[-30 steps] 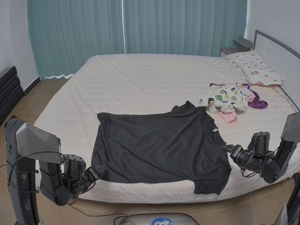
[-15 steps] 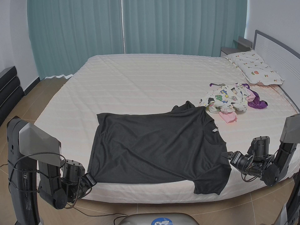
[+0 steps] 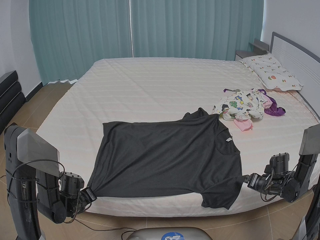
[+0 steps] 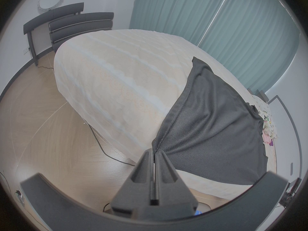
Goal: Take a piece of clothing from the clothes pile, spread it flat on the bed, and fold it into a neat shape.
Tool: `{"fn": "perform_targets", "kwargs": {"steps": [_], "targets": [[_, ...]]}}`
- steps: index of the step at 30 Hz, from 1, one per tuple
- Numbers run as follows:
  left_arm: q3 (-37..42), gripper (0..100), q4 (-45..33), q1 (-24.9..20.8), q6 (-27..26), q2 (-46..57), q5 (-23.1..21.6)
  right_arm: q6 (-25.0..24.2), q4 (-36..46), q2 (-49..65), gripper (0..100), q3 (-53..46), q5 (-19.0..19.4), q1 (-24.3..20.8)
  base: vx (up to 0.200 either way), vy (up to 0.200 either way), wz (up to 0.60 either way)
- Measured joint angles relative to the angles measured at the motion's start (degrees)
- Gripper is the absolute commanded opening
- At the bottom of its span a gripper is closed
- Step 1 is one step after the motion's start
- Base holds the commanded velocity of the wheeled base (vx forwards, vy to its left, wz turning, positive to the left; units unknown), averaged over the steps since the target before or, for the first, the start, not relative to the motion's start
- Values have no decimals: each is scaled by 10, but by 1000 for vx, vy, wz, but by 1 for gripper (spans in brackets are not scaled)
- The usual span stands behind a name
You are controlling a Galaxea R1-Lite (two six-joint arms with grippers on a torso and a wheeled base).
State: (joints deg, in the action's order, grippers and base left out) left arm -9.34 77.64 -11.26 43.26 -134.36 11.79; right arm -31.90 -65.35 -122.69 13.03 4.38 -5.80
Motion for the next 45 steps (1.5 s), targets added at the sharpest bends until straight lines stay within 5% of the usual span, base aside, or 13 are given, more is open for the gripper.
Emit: {"fn": "perform_targets", "kwargs": {"steps": [11,26,27,45], "targets": [[-4,0,0,-2,4,-1,-10,5,-11,-30,100,5,43,-17,0,0,0],[-8,0,1,-2,6,-2,-16,-19,-10,-62,100,68,42,-25,0,0,0],[-8,0,1,-2,6,-2,-16,-24,-10,-64,0,71,41,-25,0,0,0],[-8,0,13,-3,7,-5,-17,14,-2,-65,0,54,24,2,0,0,0]]}}
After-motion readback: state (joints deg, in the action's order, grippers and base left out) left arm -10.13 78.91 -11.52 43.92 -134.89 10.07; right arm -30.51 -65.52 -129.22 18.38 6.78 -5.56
